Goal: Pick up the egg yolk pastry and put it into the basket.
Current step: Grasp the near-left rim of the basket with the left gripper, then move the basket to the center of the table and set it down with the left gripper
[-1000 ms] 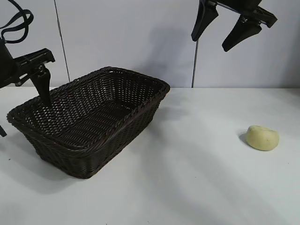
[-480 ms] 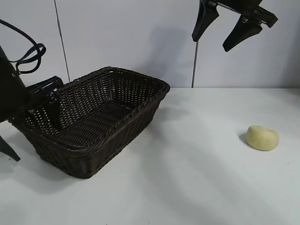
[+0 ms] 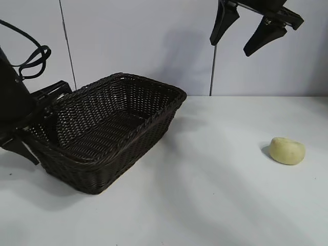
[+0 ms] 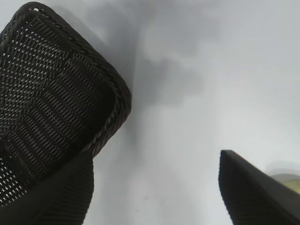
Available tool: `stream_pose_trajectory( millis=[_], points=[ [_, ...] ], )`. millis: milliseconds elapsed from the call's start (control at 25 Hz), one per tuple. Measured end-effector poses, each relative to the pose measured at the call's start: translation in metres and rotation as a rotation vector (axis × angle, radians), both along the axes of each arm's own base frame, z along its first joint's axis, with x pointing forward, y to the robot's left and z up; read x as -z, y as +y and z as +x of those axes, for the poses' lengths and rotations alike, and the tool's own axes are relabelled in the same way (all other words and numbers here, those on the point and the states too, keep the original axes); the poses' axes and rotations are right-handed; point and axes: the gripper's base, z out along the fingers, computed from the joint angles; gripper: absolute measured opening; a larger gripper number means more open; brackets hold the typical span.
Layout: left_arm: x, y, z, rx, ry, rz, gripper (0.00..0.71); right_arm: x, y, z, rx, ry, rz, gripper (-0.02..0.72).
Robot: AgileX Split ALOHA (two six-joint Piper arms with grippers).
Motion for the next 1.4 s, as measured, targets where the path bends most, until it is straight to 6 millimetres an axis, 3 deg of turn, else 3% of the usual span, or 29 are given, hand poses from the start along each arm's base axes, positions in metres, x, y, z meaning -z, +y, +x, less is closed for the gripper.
stream_pose_trajectory(
  millis=[200, 440, 640, 800, 1080, 1400],
  points=[
    [-0.001, 0.0, 0.002, -0.018, -0.014, -0.012, 0.106, 0.0, 0.0, 0.0, 0.0, 0.0, -0.001, 0.538],
    [-0.002, 0.0, 0.0, -0.017, -0.001, -0.015, 0.106, 0.0, 0.0, 0.0, 0.0, 0.0, -0.001, 0.538],
    [-0.017, 0.001, -0.004, 0.019, -0.02, -0.026, 0.103, 0.0, 0.0, 0.0, 0.0, 0.0, -0.001, 0.538],
    [-0.022, 0.011, -0.005, 0.071, -0.006, -0.052, 0.103, 0.0, 0.0, 0.0, 0.0, 0.0, -0.001, 0.538],
    [-0.038, 0.032, 0.009, 0.218, -0.06, -0.092, 0.103, 0.0, 0.0, 0.0, 0.0, 0.0, -0.001, 0.538],
    [-0.06, 0.029, 0.032, 0.422, -0.098, -0.09, 0.103, 0.0, 0.0, 0.0, 0.0, 0.0, -0.001, 0.538]
  ],
)
